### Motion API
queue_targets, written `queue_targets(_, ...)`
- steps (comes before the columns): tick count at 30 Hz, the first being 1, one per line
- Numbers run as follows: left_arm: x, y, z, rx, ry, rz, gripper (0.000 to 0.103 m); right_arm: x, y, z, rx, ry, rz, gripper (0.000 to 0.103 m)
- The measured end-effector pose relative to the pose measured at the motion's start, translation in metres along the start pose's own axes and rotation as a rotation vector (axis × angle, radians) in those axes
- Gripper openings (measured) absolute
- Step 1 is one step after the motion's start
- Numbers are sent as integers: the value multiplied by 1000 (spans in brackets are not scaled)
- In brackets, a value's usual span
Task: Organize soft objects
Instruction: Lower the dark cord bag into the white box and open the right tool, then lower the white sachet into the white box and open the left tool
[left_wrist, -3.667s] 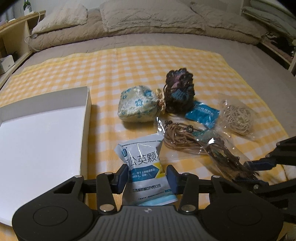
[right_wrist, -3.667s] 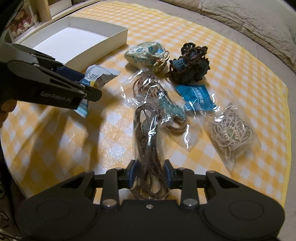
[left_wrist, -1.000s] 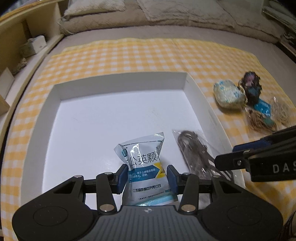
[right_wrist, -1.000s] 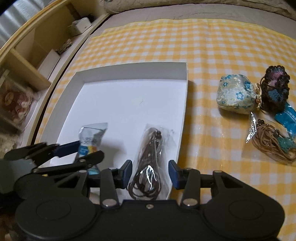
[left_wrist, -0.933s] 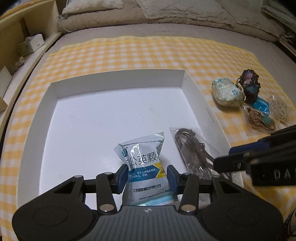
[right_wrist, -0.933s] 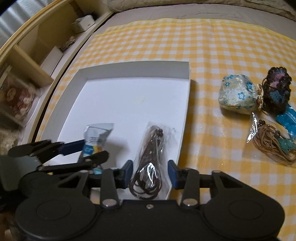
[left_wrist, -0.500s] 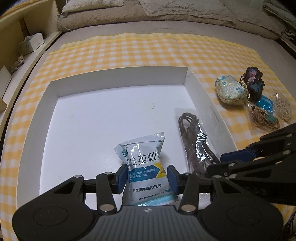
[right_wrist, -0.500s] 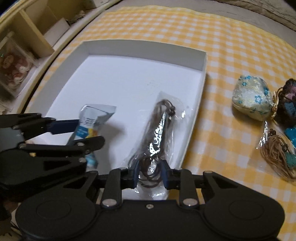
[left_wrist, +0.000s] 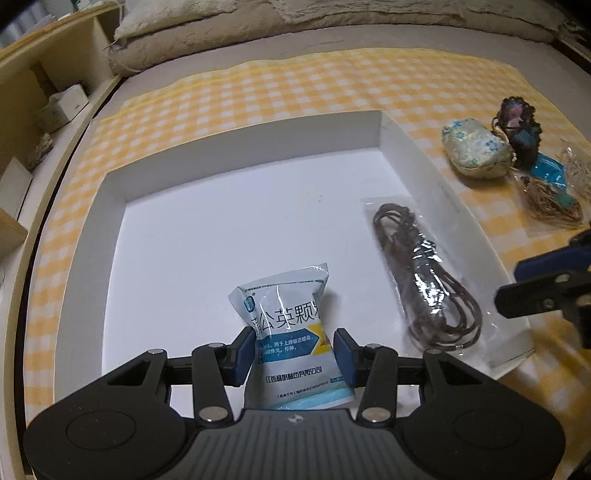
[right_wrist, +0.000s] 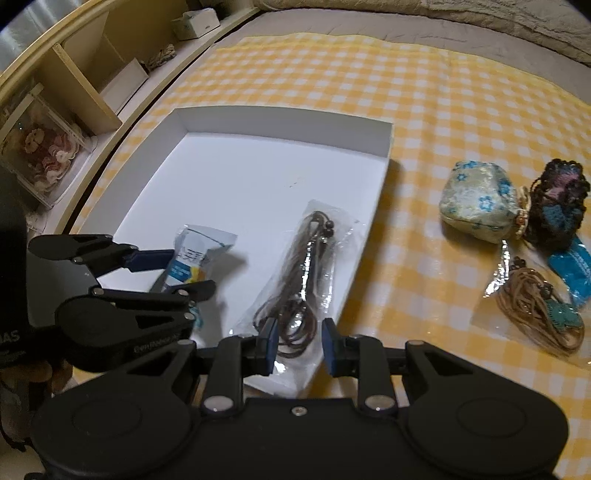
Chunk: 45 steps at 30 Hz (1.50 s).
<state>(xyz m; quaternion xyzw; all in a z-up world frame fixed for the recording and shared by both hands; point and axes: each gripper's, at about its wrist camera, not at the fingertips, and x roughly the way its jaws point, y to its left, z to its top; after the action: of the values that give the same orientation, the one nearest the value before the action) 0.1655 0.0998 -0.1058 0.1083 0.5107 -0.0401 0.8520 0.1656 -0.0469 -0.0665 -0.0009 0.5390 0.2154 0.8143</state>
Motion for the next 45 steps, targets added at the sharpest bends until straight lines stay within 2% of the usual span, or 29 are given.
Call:
queue_targets(13,0,-13,2,-29,-5,-103,49,-15,-4,-8,4,-30,3,27)
queue_targets(15,1,-16,3,-18,-12,-104,53,-14,-1,-7,10,-35,-2,28)
queue_targets(16,2,-18,3,-15,-14,-102,60,-15,0,-8,12,-37,-3,28)
queue_targets(18,2,-19,5,-13,-20,-106,63,-17,-1,-9,14,-42,-7,28)
queue_targets(20,3,-19,7,-24,-20,-111,71,-17,-1,-10,19,-45,-11,30)
queue_targets(28,-20,-12,9,-86,-63,-114,80,-20,-4,-11,35,-57,-21,34)
queue_targets(33,-39,-6,9,-127,-111,-90,86,-31,-2,-12,12,-101,-30,48)
queue_targets(41,-67,0,11,-168,-205,-50,98,-61,-12,-14,-18,-222,-92,83)
queue_targets(45,-79,-2,14,-176,-251,-43,103,-81,-22,-16,-32,-296,-135,96)
